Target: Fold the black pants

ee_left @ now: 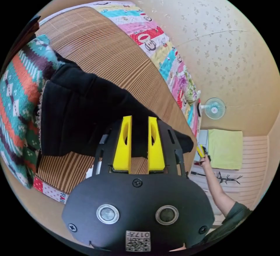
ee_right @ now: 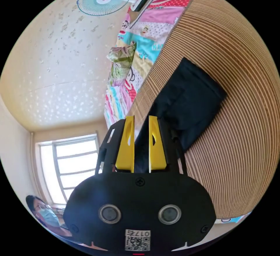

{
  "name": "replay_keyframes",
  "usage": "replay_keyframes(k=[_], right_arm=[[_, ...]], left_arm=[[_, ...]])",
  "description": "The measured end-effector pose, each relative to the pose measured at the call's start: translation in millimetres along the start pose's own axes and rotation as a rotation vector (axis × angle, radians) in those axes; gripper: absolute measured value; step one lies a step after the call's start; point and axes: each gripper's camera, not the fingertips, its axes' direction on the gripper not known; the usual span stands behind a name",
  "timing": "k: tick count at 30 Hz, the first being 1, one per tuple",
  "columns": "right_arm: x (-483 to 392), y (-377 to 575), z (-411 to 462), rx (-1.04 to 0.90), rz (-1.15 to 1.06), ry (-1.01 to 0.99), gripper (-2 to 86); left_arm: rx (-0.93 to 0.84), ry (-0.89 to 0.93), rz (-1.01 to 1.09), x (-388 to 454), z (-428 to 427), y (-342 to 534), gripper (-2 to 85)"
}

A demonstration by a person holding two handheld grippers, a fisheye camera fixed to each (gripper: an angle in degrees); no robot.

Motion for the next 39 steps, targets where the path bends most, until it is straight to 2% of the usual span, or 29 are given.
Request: replay_keyframes(k=[1,4,6,8,9,10,14,19,22,24,25,29,30,32,39], right_arm=[[-7.5,-2.1,9.5,-0.022,-0.03,0.042,3.4],[-31.3,-0.5,79.7,-0.255,-0.23,0.275,1.5],[-9.1,23.3,150.1,-0.537,-0.279,0.589,0.9],[18.9,59.4,184.3,-0.662,-0.341,0.771,0.7],[15.6,82.4,171.7,-0.525,-0.44,0.769,0.6],[18.0,93.3,165.6,-0.484,-0.455,0.781,0.6],[66.6,160.7,124.9,-0.48,-0.38,0.719,0.4],[135.1,253.0,72.4,-0.514,-0.183,0.655,0.5],[177.3,298.4,46.1,-0.531,0.018,0.574,0.7],[209.8,318.5,18.1,-0.473,0.205,0.412,1.3],[215.5,321.4,9.6,-0.436,0.234,0.365,1.6],[244.4,323.1,-60.4,0.009,0.368,0.008,6.8],[251.7,319.2,-73.8,0.116,0.408,-0.031,9.1],[258.6,305.4,-82.8,0.194,0.433,-0.025,11.5],[254.3,226.0,-40.7,-0.003,0.324,0.094,9.8]], left_arm=[[-0.005,-0.016,0.017,4.0,9.3,0.6,8.1],[-0.104,-0.086,0.116,21.1,67.8,7.8,7.3],[-0.328,-0.188,0.185,20.1,132.6,19.5,6.6],[-0.362,-0.261,0.238,15.4,157.0,37.8,5.5],[-0.302,-0.262,0.221,10.6,153.6,47.1,4.2],[-0.29,-0.244,0.197,6.9,152.1,50.3,3.6],[-0.318,-0.145,0.068,-20.8,140.9,75.8,-0.4],[-0.426,-0.194,0.081,-36.2,129.2,110.7,-0.6],[-0.474,-0.196,0.044,-47.7,117.8,131.2,-0.1],[-0.474,-0.174,0.016,-57.8,102.1,144.5,0.6],[-0.47,-0.166,-0.001,-61.3,97.4,147.3,1.1],[-0.426,-0.051,-0.217,-96.0,65.1,165.1,6.4],[-0.412,-0.023,-0.28,-106.3,57.3,168.7,8.1],[-0.395,0.012,-0.34,-117.6,47.5,171.0,9.9],[-0.386,0.114,-0.458,-129.3,31.0,151.0,12.2]])
